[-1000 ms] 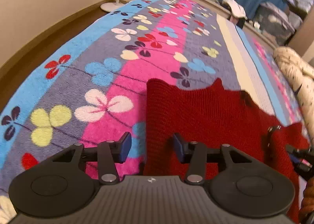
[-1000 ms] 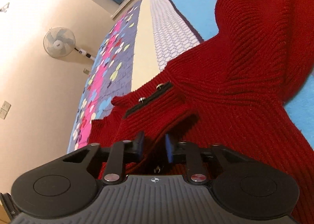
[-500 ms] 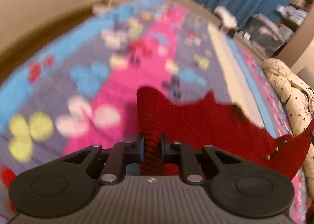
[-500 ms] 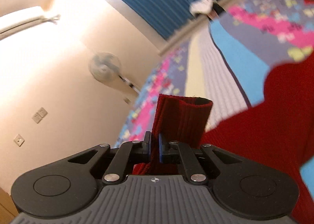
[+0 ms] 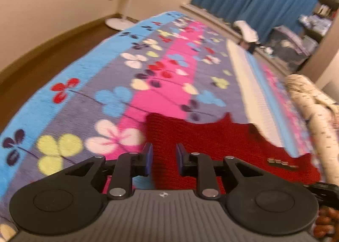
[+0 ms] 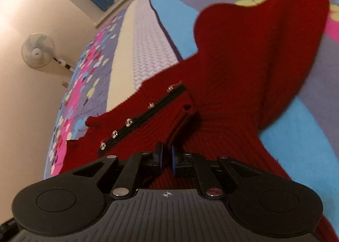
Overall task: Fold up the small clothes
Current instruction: 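Fold the held shoulder and sleeve across the sweater body with the right gripper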
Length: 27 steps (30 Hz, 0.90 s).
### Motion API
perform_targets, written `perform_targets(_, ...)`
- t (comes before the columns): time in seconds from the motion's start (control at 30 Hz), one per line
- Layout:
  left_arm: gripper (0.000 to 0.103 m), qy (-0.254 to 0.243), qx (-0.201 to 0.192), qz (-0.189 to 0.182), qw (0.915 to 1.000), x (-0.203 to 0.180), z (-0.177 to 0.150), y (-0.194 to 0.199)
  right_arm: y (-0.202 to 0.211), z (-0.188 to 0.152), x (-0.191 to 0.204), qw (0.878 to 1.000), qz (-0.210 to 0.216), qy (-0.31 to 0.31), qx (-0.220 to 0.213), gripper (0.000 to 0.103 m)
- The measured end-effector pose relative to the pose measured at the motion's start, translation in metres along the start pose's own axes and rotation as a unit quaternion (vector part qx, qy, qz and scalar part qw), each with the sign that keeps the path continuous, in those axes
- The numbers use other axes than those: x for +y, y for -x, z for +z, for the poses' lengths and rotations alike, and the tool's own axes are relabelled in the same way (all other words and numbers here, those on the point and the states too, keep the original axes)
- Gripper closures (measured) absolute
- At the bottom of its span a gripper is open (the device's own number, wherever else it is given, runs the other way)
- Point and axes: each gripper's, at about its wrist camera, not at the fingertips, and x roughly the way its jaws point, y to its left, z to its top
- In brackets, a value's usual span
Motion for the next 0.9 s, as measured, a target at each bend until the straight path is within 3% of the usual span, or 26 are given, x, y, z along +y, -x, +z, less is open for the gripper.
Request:
perform_targets(0.07, 0.073, -0.015, 0.012, -0.011, 0.9998, -0.007, -0.003, 0.003, -0.004, -0.001, 0.000, 1.000, -0.002, 0.005, 0.002, 0.081)
perform_targets(0.23, 0.073, -0.076, 0.065, -0.015, 0.9948, -0.024, -0.019, -0.003, -0.010, -0.003, -0.009, 1.000, 0.002, -0.014, 0.002, 0.082)
perform_targets(0.37, 0.072, -0.151, 0.113, 0.055, 0.9805, -0.030, -0.040, -0.023, -0.003, -0.008, -0.003, 1.000, 0.004, 0.000, -0.010, 0.094)
perform_targets(0.47, 0.076, -0.148, 0.094, 0.053, 0.9830, -0.034, -0.039, -0.017, 0.005, -0.007, 0.006, 0.999, 0.009, 0.015, -0.033, 0.094)
perform_targets(0.57, 0.076, -0.167, 0.064, 0.051, 0.9825, -0.043, -0.038, -0.005, 0.002, -0.005, 0.003, 1.000, -0.004, 0.013, -0.022, 0.093)
perform_targets(0.67, 0.076, -0.177, 0.051, 0.022, 0.9826, -0.049, -0.037, 0.004, -0.004, -0.006, -0.007, 1.000, -0.013, -0.014, 0.000, 0.092)
perform_targets(0.77, 0.076, -0.194, 0.036, -0.005, 0.9803, -0.057, -0.038, 0.012, 0.007, -0.004, -0.001, 0.999, -0.025, 0.002, -0.028, 0.085)
perform_targets(0.83, 0.076, -0.209, 0.045, -0.026, 0.9766, -0.062, -0.042, 0.012, 0.014, -0.003, 0.004, 0.998, -0.030, 0.019, -0.050, 0.085)
perform_targets(0.9, 0.076, -0.238, 0.090, -0.015, 0.9670, -0.066, -0.053, -0.002, 0.015, -0.001, 0.004, 0.998, -0.032, 0.021, -0.050, 0.085)
